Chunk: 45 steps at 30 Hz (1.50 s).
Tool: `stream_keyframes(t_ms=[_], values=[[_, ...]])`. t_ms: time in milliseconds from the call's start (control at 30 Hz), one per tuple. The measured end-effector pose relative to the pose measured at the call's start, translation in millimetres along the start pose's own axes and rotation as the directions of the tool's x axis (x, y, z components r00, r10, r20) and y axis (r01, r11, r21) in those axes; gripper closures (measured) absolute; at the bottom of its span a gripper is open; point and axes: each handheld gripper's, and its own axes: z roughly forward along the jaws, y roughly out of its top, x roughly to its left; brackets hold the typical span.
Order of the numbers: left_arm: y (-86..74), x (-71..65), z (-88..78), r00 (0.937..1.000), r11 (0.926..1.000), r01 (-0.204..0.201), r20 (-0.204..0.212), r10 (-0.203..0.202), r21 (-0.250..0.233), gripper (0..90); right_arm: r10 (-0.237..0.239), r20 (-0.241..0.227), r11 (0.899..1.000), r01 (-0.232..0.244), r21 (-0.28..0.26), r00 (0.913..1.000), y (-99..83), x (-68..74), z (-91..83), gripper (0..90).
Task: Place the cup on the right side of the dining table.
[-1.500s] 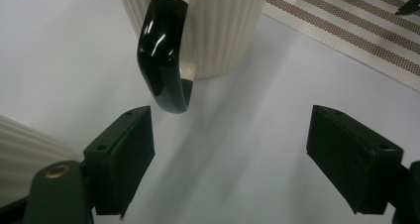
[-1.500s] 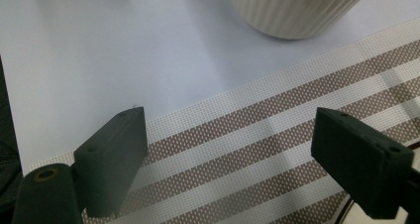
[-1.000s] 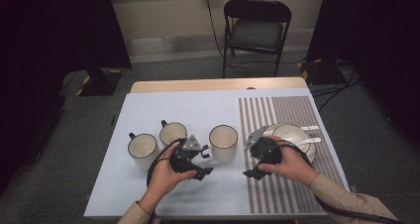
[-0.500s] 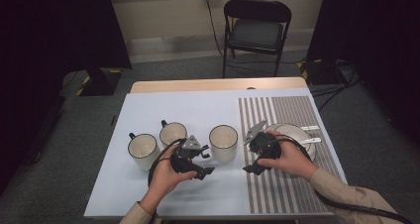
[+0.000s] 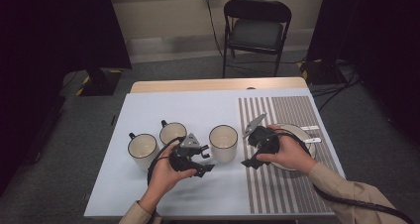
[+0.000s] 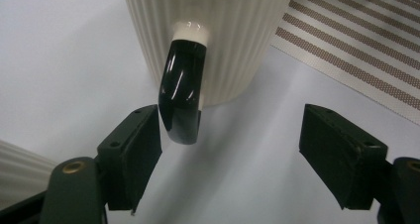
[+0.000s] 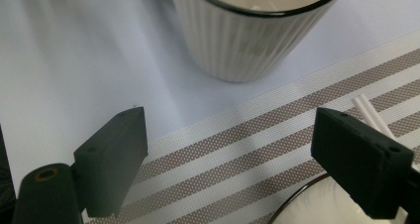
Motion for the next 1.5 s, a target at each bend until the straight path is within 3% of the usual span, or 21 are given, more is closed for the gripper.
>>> stream_keyframes(t_ms=[267, 767, 1000, 1500], values=[[0.9, 0.4, -1.6, 1.0000, 1.0000, 0.001, 0.003, -0.001, -0.003, 24.5, 0.012, 0.021, 1.000, -0.012, 0.016, 0.9997, 4.3, -6.4, -4.5, 14.0], [2.8, -0.7, -3.8, 1.0000, 0.9999, 0.005, 0.003, -0.005, -0.010, 24.9, 0.030, 0.042, 0.999, -0.029, -0.023, 0.9986, 22.1, -20.7, -16.3, 14.1], [3.1, 0.6, -5.4, 1.0000, 0.9999, 0.006, 0.004, -0.006, -0.014, 25.6, 0.015, 0.054, 1.000, -0.015, -0.015, 0.9984, 30.9, -22.7, -16.9, 14.2], [6.1, 1.1, -4.5, 0.9997, 1.0000, 0.004, -0.023, -0.004, -0.008, 37.1, 0.050, 0.067, 0.999, -0.049, -0.018, 0.9965, 39.4, -33.1, -15.8, 14.2]])
